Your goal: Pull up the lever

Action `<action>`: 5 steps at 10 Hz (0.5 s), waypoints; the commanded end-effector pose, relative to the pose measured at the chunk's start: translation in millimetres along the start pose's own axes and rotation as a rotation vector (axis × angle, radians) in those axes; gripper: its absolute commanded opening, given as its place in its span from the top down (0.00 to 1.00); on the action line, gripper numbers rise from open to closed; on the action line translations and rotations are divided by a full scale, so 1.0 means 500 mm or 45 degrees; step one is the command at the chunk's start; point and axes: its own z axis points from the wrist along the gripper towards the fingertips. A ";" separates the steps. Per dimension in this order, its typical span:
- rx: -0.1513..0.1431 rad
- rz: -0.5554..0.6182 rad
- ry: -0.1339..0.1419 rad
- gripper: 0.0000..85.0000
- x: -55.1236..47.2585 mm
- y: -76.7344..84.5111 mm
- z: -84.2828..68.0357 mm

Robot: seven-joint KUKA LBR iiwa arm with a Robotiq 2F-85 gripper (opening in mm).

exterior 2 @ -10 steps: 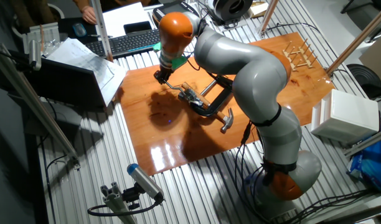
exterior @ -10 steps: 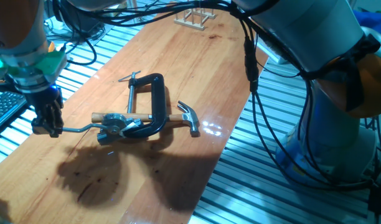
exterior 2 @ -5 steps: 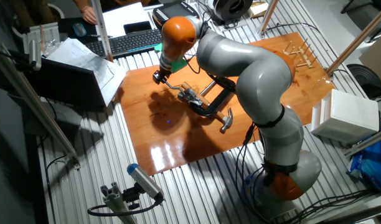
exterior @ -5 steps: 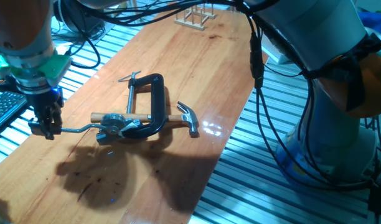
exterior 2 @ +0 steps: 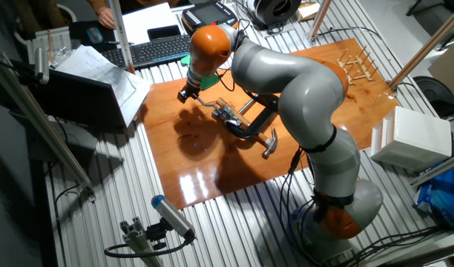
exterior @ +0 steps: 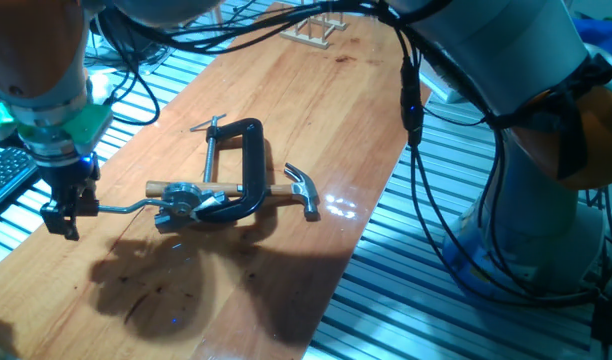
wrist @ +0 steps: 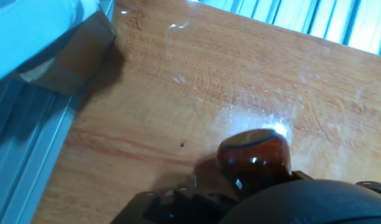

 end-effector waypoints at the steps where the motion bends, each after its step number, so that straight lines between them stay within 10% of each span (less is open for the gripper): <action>1: -0.009 -0.021 0.006 0.40 -0.004 -0.004 0.005; 4: -0.017 -0.056 0.020 0.60 -0.006 -0.010 0.009; 5: -0.021 -0.056 0.033 0.80 -0.006 -0.011 0.010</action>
